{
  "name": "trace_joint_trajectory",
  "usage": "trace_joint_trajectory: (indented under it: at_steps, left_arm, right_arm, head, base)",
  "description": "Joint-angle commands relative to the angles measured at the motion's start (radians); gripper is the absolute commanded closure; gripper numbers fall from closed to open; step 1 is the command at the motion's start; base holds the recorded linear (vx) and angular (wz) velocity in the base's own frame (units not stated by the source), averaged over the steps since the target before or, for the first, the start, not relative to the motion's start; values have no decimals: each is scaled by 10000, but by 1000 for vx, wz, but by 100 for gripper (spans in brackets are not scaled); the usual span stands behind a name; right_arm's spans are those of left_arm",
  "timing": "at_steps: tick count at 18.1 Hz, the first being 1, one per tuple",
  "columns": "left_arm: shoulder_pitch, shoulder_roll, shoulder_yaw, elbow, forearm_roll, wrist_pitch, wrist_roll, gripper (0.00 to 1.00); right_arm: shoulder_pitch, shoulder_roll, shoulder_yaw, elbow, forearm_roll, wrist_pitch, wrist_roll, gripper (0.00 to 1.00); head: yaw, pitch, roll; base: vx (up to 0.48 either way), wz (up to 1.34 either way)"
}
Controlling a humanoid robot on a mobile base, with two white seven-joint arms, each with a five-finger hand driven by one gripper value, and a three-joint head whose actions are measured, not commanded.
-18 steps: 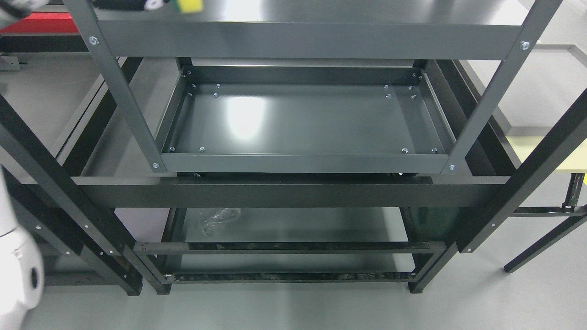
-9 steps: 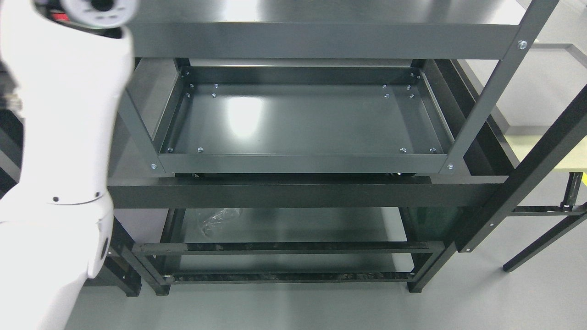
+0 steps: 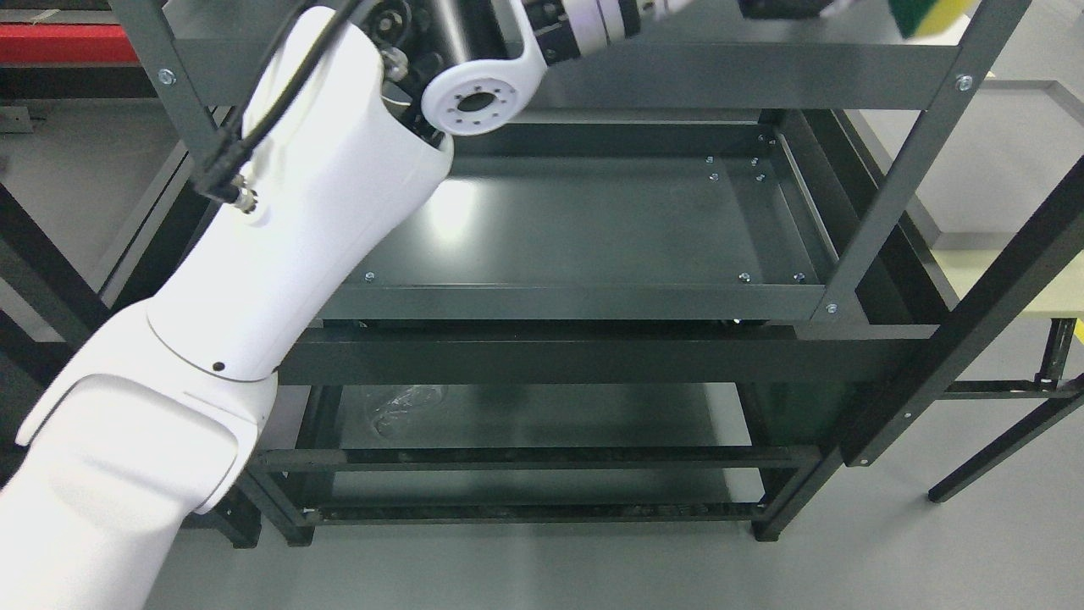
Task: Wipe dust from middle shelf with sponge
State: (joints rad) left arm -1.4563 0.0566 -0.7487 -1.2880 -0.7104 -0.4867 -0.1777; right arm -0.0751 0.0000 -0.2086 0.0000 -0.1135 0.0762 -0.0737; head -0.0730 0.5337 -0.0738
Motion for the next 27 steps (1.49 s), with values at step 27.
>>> trace_joint_trajectory:
  at_steps: [27]
  left_arm:
    - [3196, 2320, 8468, -834, 3620, -2987, -6430, 100]
  right_arm:
    - [-1, -175, 0, -175, 0, 5, 0, 0]
  head:
    - [0, 0, 0]
  base:
    - [1, -45]
